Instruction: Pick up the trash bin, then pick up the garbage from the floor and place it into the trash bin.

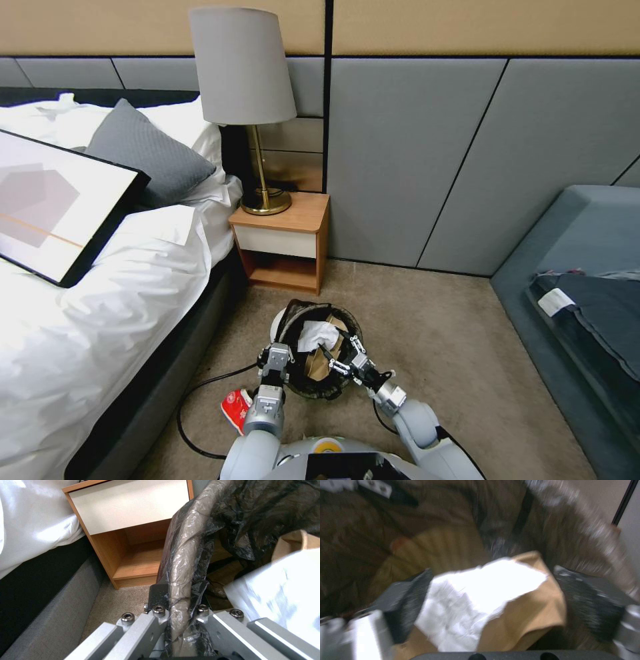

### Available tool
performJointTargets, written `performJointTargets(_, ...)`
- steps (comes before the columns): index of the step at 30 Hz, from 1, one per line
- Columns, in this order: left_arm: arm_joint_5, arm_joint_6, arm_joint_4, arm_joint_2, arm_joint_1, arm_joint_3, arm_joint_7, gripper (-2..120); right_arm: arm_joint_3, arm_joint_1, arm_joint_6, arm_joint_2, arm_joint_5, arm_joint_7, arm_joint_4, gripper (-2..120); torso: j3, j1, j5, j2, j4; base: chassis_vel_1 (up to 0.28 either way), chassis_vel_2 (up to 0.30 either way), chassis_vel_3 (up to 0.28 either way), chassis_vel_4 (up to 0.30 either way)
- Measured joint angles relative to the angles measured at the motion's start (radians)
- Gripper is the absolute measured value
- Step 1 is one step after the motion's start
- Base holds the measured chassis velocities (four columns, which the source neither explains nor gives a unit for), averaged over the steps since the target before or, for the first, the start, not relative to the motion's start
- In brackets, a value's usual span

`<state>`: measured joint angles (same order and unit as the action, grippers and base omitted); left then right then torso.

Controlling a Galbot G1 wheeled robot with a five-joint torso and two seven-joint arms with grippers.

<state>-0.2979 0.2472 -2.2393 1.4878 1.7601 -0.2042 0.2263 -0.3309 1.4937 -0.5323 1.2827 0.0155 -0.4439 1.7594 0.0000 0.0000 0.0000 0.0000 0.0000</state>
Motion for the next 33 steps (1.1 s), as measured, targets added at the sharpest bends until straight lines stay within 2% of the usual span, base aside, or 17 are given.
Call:
performJointTargets(16, 0.01, 0.003, 0.001, -0.001, -0.002, -0.014, 0.002, 0, -0.081, 0.097, -0.047, -0.037, 0.025, -0.036, 0.155, 100, 0.0, 0.0, 0.0, 0.0, -0.0001, 0.0, 0.0, 0.0, 0.0)
performJointTargets(27, 0.012, 0.003, -0.005, -0.006, 0.001, -0.011, 0.005, 0, -0.1, 0.107, -0.051, -0.035, 0.038, -0.033, 0.217, 100, 0.0, 0.0, 0.0, 0.0, 0.0, 0.0, 0.0, 0.0, 0.0)
performJointTargets(31, 0.016, 0.003, -0.007, -0.01, 0.003, -0.019, 0.006, 0, -0.117, 0.122, -0.058, -0.027, 0.048, -0.003, 0.269, 100, 0.0, 0.0, 0.0, 0.0, 0.0, 0.0, 0.0, 0.0, 0.0)
performJointTargets(33, 0.019, 0.003, -0.007, -0.011, 0.004, -0.022, 0.008, 0, -0.13, 0.142, -0.06, -0.011, 0.047, 0.069, 0.305, 100, 0.0, 0.0, 0.0, 0.0, 0.0, 0.0, 0.0, 0.0, 0.0)
